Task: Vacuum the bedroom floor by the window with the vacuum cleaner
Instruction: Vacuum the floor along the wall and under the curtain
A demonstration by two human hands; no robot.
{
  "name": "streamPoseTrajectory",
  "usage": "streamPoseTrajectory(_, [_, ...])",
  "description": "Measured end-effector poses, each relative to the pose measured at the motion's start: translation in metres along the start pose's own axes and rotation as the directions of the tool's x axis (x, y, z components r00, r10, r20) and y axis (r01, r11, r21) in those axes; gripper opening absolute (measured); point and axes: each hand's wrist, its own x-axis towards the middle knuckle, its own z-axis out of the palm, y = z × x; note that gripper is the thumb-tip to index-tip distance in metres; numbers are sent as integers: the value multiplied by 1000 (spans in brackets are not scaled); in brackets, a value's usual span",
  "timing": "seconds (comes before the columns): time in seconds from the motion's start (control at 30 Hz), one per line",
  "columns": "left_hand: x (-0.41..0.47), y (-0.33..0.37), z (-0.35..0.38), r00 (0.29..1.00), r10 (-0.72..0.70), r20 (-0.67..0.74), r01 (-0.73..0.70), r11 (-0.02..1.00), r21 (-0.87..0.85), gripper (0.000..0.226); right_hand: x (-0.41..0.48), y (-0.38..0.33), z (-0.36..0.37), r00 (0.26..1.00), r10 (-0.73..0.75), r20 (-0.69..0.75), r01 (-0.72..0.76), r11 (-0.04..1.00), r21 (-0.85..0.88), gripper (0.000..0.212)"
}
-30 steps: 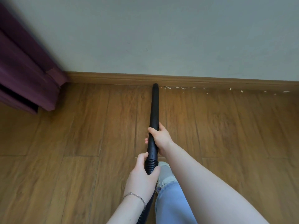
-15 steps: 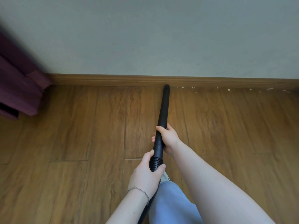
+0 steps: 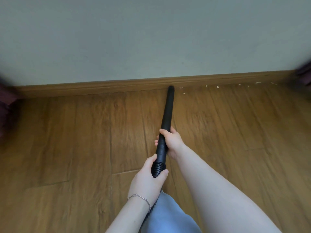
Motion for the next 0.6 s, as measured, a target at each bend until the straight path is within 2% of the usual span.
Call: streamPoseTrajectory(0.6, [36, 17, 17, 995, 87, 51, -95, 978, 184, 54, 30, -5, -40, 993, -17, -117, 35, 988, 153, 34])
